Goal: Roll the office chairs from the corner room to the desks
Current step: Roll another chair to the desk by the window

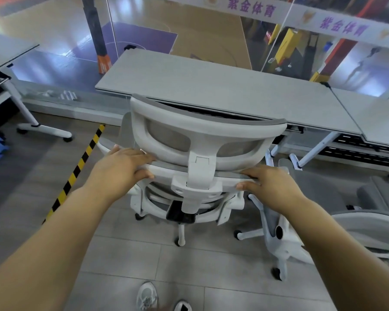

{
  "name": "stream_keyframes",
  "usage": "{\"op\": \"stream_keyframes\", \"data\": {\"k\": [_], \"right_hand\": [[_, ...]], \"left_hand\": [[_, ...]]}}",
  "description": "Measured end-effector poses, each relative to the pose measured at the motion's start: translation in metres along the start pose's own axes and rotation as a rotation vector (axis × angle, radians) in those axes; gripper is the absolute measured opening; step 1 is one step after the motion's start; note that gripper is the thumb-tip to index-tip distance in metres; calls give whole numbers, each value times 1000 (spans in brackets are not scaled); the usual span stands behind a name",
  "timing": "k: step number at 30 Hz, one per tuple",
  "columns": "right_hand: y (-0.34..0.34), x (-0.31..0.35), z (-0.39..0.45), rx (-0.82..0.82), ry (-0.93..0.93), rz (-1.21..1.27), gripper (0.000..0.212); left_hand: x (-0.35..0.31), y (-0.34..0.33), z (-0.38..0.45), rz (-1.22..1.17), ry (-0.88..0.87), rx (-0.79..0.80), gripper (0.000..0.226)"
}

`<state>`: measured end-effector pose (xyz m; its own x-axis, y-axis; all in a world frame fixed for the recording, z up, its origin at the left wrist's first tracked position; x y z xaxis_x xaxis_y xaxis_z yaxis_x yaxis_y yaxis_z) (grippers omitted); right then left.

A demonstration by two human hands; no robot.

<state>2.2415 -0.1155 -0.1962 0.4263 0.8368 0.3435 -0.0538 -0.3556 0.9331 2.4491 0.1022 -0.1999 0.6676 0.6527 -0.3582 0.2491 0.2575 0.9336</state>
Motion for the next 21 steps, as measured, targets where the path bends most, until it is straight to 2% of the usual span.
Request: {"op": "stream_keyframes", "data": {"k": [12,21], "right_hand": [[3,-6,-44,1,-49,33,42],[2,1,-70,8,-18,25,36]], "left_hand": [[-24,-5,-40,-15,-17,-33,32],[-32,-5,-66,-27,-22,-27,35]]}}
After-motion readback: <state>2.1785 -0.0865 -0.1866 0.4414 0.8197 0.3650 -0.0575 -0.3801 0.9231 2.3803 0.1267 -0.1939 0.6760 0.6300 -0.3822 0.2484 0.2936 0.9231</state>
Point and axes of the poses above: each hand's wrist, its own z-axis towards the middle knuckle, its own y-axis out of the back of the hand, x = y × z, the point moved 8 cm from there along z, towards the middle knuckle, and after that the axes turned 11 degrees about y, right-handed, at the moved point
